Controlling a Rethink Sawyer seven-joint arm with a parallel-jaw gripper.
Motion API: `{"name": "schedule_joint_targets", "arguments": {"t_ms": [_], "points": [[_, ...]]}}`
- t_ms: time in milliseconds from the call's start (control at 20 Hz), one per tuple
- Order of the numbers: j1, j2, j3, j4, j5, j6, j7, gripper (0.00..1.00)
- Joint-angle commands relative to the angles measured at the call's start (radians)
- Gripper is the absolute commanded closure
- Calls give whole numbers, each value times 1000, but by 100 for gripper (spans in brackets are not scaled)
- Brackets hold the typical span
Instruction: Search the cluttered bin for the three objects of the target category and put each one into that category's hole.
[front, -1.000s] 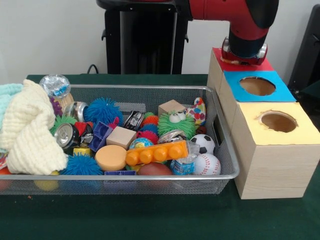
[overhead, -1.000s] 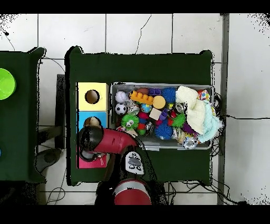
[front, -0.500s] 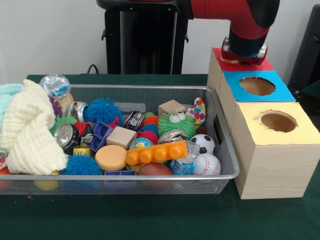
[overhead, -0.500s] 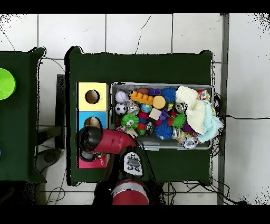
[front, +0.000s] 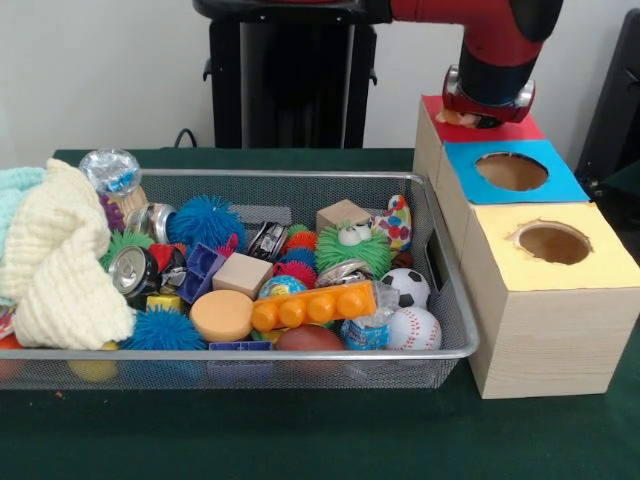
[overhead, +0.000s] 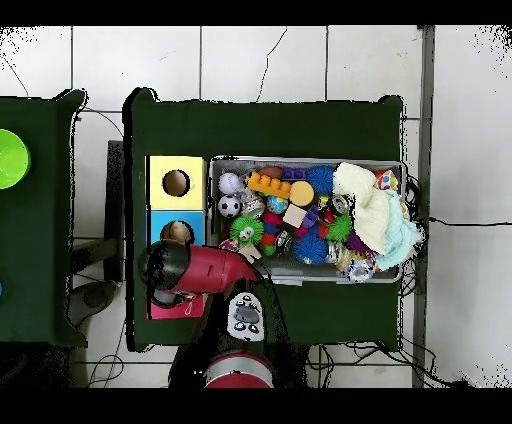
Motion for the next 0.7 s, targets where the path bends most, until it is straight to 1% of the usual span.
{"name": "schedule_joint_targets", "arguments": {"t_ms": [50, 150, 200, 300, 500, 700], "points": [[-31, -36, -79, -41, -123, -217, 96, 0], [-50, -76, -62, -10, -136, -264, 80, 0], [-59, -98, -54, 3, -136, -271, 78, 0], [-84, -158, -37, 31, -127, -237, 59, 0], [-138, -254, -3, 60, -112, -192, 16, 0], [-180, -294, 30, 71, -97, -130, 5, 0]]}}
